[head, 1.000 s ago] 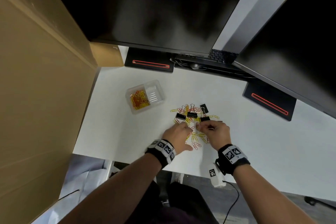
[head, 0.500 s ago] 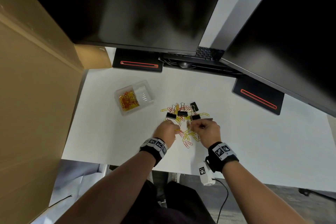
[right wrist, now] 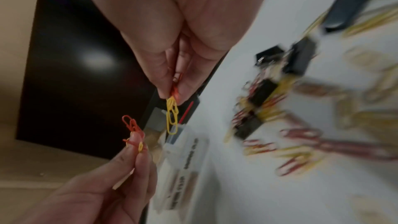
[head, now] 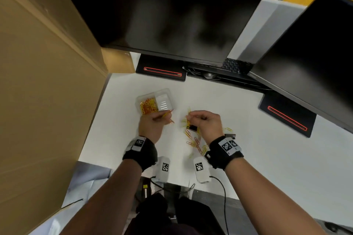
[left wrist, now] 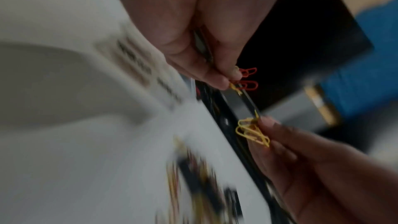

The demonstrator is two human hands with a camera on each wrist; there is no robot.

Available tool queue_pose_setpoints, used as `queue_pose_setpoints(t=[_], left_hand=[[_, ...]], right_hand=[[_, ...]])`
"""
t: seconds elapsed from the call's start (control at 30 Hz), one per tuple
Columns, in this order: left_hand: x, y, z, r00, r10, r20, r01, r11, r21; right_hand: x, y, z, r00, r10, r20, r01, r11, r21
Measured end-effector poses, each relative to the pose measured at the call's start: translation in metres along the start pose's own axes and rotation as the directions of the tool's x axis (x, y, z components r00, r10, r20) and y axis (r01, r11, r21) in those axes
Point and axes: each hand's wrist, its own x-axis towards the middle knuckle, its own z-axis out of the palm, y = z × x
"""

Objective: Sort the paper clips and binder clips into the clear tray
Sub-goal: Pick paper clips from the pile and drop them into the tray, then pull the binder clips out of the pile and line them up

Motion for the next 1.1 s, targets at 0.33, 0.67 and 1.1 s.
queue_pose_setpoints(t=[0.33,0.67,1.1], left_hand=[[0.051,0.025,-0.058,0.954,-0.13,-0.269,0.192,0.956,0.221],[0.052,0.019,-0.057,0.957,-0.118,-0.264,0.191,0.943,0.273],[0.009,0.024,-0.004,0.913,0.409,0.004,-0.368,0.816,0.446]], right_hand=[[0.052,0.005,0.128,0.988,-0.002,0.157,0.033,0.98,-0.194],[0.052,0.005,0.131,0.963,-0.051,0.263,0.154,0.909,-0.388],[0.016,0.004,0.019,0.966,-0.185,0.183,0.25,0.849,-0.464]])
